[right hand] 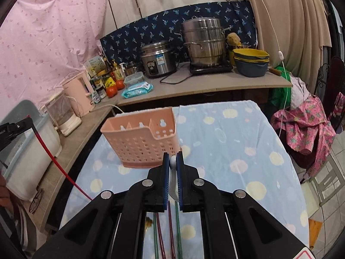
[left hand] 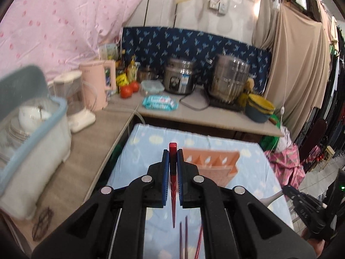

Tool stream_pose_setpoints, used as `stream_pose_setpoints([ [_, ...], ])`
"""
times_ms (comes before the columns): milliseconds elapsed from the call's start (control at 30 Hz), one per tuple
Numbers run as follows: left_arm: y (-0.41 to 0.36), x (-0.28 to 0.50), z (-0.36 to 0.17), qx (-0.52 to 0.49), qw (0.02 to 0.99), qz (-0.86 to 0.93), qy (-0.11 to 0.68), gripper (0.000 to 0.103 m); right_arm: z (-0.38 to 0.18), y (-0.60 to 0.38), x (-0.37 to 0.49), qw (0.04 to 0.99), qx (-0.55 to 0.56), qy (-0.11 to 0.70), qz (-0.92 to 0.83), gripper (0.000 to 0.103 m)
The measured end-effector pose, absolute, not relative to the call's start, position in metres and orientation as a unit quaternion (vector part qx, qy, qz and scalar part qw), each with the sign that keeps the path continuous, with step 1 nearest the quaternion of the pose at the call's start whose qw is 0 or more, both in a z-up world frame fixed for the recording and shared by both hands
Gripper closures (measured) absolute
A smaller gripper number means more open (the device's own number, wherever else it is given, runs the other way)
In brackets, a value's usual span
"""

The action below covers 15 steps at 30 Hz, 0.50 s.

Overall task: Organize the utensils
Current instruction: 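Carry the chopstick and spoon to the pink basket and open both tools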

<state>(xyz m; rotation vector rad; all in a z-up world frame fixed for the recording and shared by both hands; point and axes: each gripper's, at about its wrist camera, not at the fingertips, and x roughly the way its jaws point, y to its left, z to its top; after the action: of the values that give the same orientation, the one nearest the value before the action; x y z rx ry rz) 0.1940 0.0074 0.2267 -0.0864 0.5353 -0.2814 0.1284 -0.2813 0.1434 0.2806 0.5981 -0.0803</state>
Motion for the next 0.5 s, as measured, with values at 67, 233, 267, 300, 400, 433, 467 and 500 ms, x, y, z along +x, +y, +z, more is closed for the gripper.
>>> stream_pose_setpoints([
  [67, 0.001, 0.201, 0.243, -0.044, 0.959, -0.143, 0.242, 0.096, 0.154, -0.283, 0.15, 0.947, 0.144, 0.285, -0.028, 0.097],
  [233, -0.014, 0.22, 0.281, -0.055, 0.969, -0.151, 0.187, 0.096, 0.169, -0.288, 0.2, 0.948, 0.166, 0.271, -0.009, 0.097],
  [267, -0.017, 0.226, 0.286, -0.056, 0.97, -0.152, 0.179, 0.096, 0.17, -0.289, 0.21, 0.948, 0.169, 0.27, -0.006, 0.097],
  [300, -0.019, 0.23, 0.288, -0.058, 0.971, -0.154, 0.175, 0.096, 0.169, -0.29, 0.218, 0.947, 0.173, 0.269, -0.004, 0.097],
  [400, -0.029, 0.25, 0.288, -0.065, 0.971, -0.158, 0.17, 0.096, 0.163, -0.293, 0.242, 0.943, 0.193, 0.272, 0.003, 0.097],
  [433, -0.03, 0.255, 0.285, -0.065, 0.97, -0.157, 0.172, 0.096, 0.159, -0.293, 0.248, 0.941, 0.198, 0.274, 0.005, 0.097],
  [467, -0.034, 0.264, 0.279, -0.065, 0.969, -0.157, 0.179, 0.096, 0.154, -0.294, 0.255, 0.939, 0.204, 0.277, 0.007, 0.097],
  [500, -0.036, 0.271, 0.273, -0.066, 0.968, -0.156, 0.187, 0.096, 0.148, -0.295, 0.261, 0.937, 0.208, 0.282, 0.006, 0.097],
])
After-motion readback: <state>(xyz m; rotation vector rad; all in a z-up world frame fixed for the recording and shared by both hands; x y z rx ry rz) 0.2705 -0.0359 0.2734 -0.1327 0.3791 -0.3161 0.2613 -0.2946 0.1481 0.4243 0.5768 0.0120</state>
